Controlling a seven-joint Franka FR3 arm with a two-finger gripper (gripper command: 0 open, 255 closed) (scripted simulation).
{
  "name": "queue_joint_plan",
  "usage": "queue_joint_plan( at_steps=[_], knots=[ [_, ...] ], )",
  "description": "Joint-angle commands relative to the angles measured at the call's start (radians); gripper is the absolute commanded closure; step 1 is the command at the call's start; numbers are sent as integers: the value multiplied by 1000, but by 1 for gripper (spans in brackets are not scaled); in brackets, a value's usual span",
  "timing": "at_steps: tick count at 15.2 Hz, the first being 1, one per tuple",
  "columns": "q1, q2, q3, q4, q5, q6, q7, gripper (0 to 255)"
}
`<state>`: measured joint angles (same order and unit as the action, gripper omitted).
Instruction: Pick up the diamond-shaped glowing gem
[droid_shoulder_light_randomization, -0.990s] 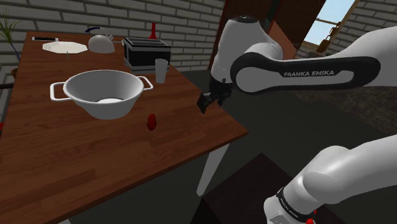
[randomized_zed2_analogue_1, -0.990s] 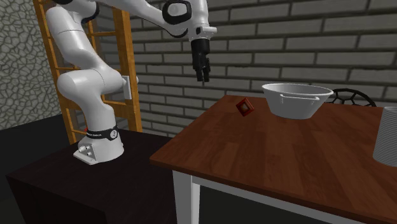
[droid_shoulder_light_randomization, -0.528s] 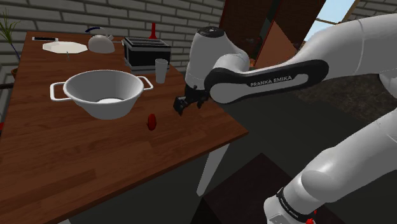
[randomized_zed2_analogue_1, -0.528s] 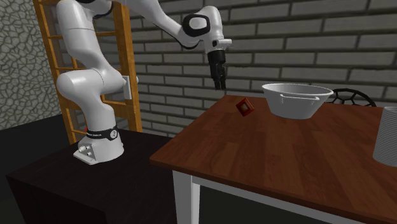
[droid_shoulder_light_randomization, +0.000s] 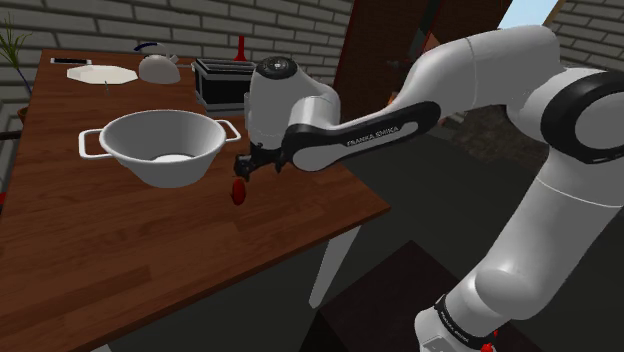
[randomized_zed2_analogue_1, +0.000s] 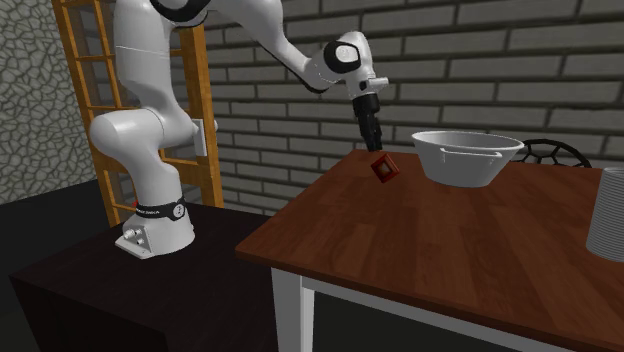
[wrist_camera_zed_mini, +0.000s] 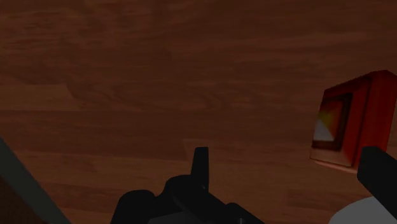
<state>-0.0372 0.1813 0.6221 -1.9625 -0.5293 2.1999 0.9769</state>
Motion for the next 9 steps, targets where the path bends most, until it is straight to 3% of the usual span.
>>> queue_joint_plan(
  at_steps=[1,5,9],
  knots=[
    [39,98,-12,89,-86,-18,74,0],
    [133,266,-58,271,-203,-60,163,0],
    [141,286,-69,260,-223,-36,185,0]
  ],
)
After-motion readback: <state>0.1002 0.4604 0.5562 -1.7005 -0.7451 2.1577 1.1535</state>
